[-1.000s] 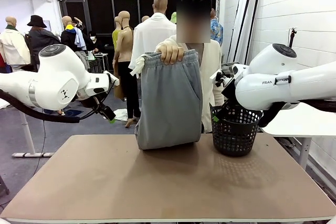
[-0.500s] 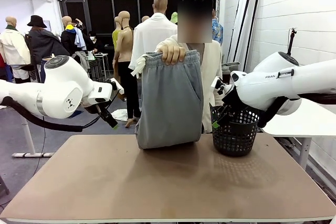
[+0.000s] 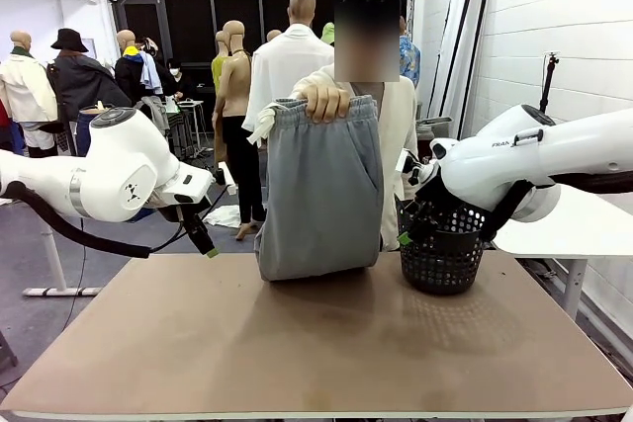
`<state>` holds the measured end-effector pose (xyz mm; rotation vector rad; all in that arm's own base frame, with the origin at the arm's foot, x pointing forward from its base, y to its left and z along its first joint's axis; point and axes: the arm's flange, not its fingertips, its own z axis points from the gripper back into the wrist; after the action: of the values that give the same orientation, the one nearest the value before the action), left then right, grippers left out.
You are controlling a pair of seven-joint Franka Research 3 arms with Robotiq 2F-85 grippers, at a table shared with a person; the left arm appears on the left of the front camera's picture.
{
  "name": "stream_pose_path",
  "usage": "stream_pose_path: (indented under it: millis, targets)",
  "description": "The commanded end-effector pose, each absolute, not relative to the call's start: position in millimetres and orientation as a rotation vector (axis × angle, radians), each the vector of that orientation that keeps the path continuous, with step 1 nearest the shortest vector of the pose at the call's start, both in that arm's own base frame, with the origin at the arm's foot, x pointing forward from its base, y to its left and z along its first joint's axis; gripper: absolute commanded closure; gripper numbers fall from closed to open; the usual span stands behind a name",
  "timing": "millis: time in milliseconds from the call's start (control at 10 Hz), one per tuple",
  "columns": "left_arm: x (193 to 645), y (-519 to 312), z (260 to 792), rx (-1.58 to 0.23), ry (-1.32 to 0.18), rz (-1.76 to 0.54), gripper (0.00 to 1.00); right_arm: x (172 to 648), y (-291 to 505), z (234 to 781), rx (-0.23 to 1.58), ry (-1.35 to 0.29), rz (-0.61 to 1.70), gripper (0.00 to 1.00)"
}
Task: Fold the training pants.
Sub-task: Grab both ends of the Training pants handed by a person.
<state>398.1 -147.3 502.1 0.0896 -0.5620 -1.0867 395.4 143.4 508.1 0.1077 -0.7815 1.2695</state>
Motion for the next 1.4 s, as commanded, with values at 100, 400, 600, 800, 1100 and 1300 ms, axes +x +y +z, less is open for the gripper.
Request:
stream_pose_path:
  millis: [100,400,600,800,1100,1300]
  targets:
    - [398,-147,501,0.084,-0.576,-1.066,0.0,395,141,509,0.124,-0.782,1.264,0.0]
    - [398,-148,502,0.088,-0.564,-1.083,0.0,395,141,510,0.1,-0.78,1.266,0.0]
    - [421,-140,503,0.113,-0.532,-1.181,0.0,422,141,506,0.128,-0.815,1.349,0.0]
    - [429,-134,508,0.069,-0.548,-1.283,0.0,436,130,505,0.224,-0.865,1.43,0.0]
    - [433,-131,511,-0.054,-0.67,-1.418,0.0,444,121,503,0.405,-0.908,1.503,0.0]
    - [436,-130,511,-0.076,-0.77,-1.501,0.0,451,124,497,0.474,-0.943,1.513,0.0]
